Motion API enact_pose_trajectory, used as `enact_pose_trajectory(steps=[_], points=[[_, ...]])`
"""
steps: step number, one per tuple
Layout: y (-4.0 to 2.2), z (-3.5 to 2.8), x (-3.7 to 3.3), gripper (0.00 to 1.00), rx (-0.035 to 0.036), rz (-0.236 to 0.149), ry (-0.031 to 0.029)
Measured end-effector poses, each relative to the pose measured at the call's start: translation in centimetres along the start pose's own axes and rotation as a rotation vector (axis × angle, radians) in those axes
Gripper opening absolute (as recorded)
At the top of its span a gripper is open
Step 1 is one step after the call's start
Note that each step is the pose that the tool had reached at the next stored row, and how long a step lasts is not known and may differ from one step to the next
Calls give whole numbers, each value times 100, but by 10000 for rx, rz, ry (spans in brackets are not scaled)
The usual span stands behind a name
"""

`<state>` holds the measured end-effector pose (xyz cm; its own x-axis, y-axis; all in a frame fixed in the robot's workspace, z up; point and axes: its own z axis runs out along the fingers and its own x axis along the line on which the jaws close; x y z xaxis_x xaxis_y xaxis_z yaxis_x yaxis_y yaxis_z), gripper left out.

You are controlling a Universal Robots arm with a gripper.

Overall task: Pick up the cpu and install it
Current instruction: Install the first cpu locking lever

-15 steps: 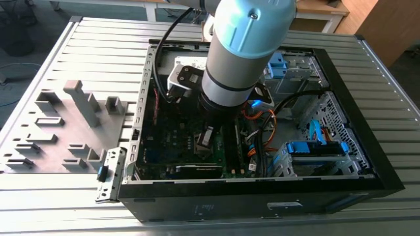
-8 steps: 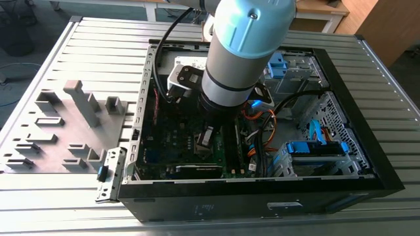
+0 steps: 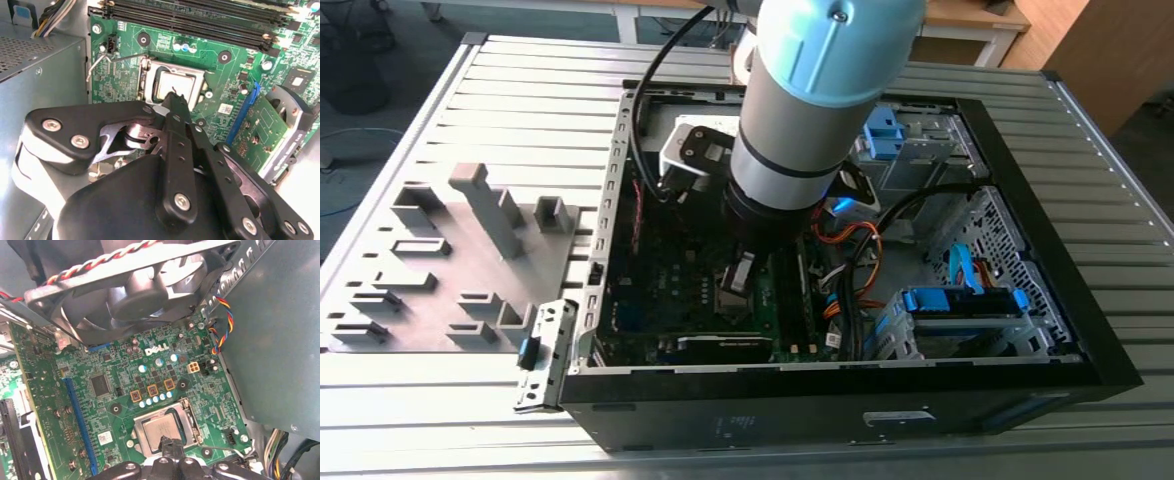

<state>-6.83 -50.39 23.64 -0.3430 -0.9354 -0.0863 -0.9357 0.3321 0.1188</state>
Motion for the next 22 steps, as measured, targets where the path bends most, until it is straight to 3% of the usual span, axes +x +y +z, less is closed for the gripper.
enact_pose_trajectory(steps=[6,14,22], points=[[2,-13,-1,11,-4,-1,-2],[22,-178,-16,11,-14,-3,-36],[29,-175,-75,11,-14,-5,-41]])
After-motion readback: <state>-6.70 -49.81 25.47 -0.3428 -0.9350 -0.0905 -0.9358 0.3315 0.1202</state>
